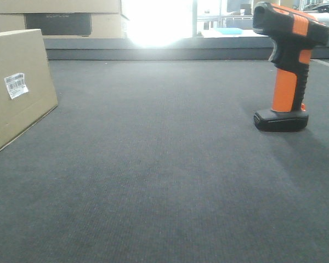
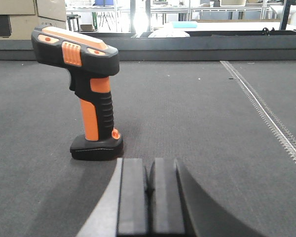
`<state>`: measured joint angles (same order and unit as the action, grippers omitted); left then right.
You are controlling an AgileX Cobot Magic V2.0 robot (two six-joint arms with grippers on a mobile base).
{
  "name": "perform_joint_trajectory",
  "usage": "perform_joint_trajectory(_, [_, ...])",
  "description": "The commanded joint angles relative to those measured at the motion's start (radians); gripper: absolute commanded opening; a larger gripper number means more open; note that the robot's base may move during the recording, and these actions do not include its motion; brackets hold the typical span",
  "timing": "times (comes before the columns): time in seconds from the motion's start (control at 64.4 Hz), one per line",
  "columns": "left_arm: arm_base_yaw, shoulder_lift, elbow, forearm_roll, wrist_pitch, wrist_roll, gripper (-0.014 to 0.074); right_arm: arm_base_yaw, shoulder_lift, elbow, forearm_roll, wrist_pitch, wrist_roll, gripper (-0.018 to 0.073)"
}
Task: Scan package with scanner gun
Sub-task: 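Move left gripper around the cardboard box, right gripper above the scanner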
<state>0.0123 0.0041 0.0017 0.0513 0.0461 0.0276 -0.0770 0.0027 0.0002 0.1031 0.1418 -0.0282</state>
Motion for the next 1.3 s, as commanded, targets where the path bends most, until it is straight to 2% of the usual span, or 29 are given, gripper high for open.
perform_joint_trajectory(0.0, [-0.004,-0.004,-0.002,-0.003,-0.019,-0.005,-0.0111,0.002,-0.003,0.000,-0.004,-0.021,-0.002,-0.0151])
perform_joint_trajectory(0.87, [-0.004,-0.004,-0.002,-0.003,-0.019,-0.005,-0.0111,0.002,-0.003,0.000,-0.004,-0.021,-0.002,-0.0151])
perform_joint_trajectory(1.289, [-0.004,-0.004,-0.002,-0.005,-0.150,-0.005,-0.0111,0.002,-0.003,0.000,-0.004,-0.116,-0.002,-0.0151])
